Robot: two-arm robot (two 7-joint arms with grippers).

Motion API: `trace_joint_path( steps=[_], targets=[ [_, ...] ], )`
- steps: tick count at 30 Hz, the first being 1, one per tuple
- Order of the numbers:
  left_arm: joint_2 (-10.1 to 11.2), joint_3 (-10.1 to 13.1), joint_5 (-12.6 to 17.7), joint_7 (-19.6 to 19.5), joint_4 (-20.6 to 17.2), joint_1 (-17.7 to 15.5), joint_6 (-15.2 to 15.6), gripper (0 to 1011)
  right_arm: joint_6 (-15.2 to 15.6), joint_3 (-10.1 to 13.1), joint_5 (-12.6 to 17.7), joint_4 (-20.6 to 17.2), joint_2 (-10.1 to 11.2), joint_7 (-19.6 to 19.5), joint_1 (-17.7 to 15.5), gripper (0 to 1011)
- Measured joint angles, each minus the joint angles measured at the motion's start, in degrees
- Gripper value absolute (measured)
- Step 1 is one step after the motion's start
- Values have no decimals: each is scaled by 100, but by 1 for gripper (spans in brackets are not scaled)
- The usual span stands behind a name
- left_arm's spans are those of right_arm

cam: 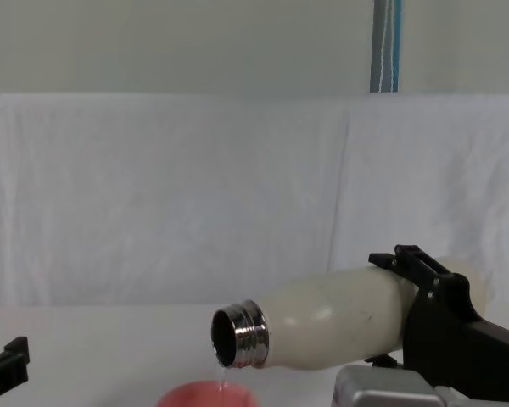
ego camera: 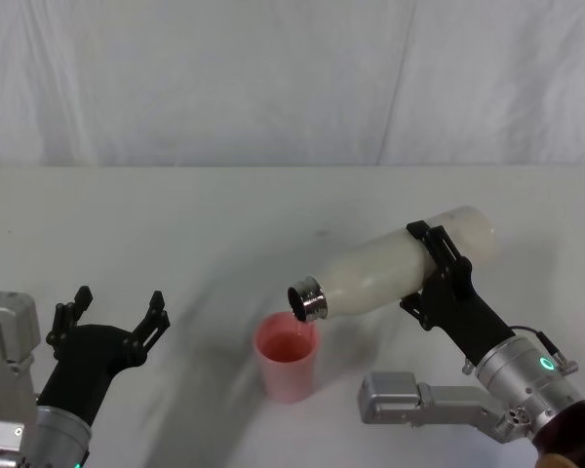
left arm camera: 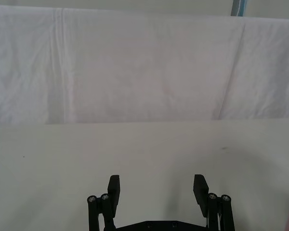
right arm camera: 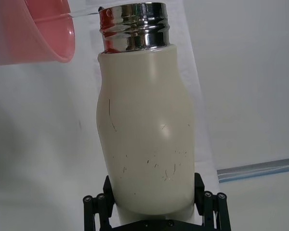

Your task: Grasp the thermos with one hand and pour water into the cup lid.

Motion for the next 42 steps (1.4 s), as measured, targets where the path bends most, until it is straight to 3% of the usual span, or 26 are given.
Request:
trace_joint_path(
  steps=[42],
  targets=[
    [0, 0, 0, 0, 0, 0, 0, 1001, -8, -24, 22, 24, -5, 22, 15, 968]
  ],
)
